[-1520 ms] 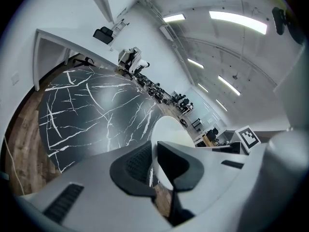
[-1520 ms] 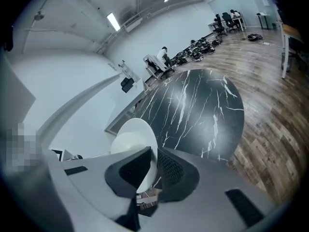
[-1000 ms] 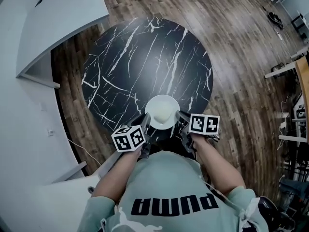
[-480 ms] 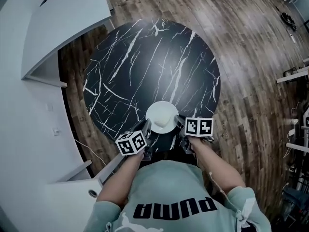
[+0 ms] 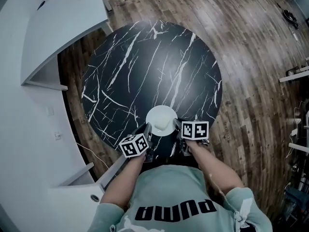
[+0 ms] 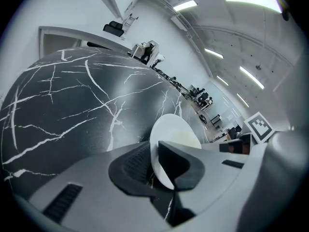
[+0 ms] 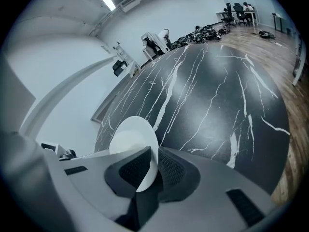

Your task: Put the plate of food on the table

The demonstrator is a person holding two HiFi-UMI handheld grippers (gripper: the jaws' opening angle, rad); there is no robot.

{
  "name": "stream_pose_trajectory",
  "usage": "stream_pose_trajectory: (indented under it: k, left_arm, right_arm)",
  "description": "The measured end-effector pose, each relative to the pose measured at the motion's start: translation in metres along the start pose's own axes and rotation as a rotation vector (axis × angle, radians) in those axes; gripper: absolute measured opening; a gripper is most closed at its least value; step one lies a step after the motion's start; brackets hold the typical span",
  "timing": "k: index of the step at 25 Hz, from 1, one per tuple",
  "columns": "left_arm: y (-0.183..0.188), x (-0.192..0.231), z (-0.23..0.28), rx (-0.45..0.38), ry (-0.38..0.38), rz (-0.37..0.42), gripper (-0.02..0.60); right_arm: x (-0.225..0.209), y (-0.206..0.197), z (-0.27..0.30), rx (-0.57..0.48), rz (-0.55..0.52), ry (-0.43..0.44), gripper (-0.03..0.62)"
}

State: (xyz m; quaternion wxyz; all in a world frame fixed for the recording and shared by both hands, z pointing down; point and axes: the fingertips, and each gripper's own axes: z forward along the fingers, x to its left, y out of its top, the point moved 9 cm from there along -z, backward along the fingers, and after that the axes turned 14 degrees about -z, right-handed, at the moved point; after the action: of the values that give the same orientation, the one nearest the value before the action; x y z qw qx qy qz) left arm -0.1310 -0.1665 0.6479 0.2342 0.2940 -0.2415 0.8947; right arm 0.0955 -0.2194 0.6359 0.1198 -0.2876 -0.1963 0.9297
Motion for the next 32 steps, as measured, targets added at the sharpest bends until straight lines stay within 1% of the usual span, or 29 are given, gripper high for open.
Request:
stream_pose_trajectory:
  k: [12,17,20,22,24,27,28,30,32]
  left_arm:
    - [0.006,0.0,0.016,-0.014,0.031,0.06,0.066]
    - [0.011,0.002,0.015,-0.023,0.04,0.105,0.069]
    - [0.015,0.008,0.01,-0.027,0.045,0.107,0.095]
    - [0.019,0.01,0.005,-0.03,0.047,0.108,0.098]
    - [0.021,0.009,-0.002,-0.032,0.04,0.11,0.087]
    - [0.02,0.002,-0.02,-0.023,0.016,0.133,0.016]
    - [0.019,-0.003,-0.028,-0.021,0.001,0.145,0.008]
    - [0.017,-0.013,-0.044,-0.024,-0.036,0.173,0.008]
    - [0.015,-0.025,-0.063,-0.043,-0.079,0.207,0.006]
  right_arm:
    - [-0.006,0.005,0.015,0.002,-0.048,-0.046,0.048]
    - [-0.007,0.007,0.016,-0.014,-0.076,-0.06,0.049]
    - [-0.008,0.01,0.012,-0.031,-0.081,-0.098,0.054]
    - [-0.008,0.013,0.006,-0.053,-0.103,-0.132,0.054]
    - [-0.003,0.017,-0.003,-0.085,-0.145,-0.171,0.052]
    - [0.014,0.018,-0.021,-0.132,-0.215,-0.217,0.052]
    - [0.021,0.017,-0.028,-0.145,-0.239,-0.224,0.051]
    - [0.039,0.013,-0.042,-0.171,-0.286,-0.232,0.02]
    - [0.058,0.008,-0.056,-0.196,-0.331,-0.236,0.009]
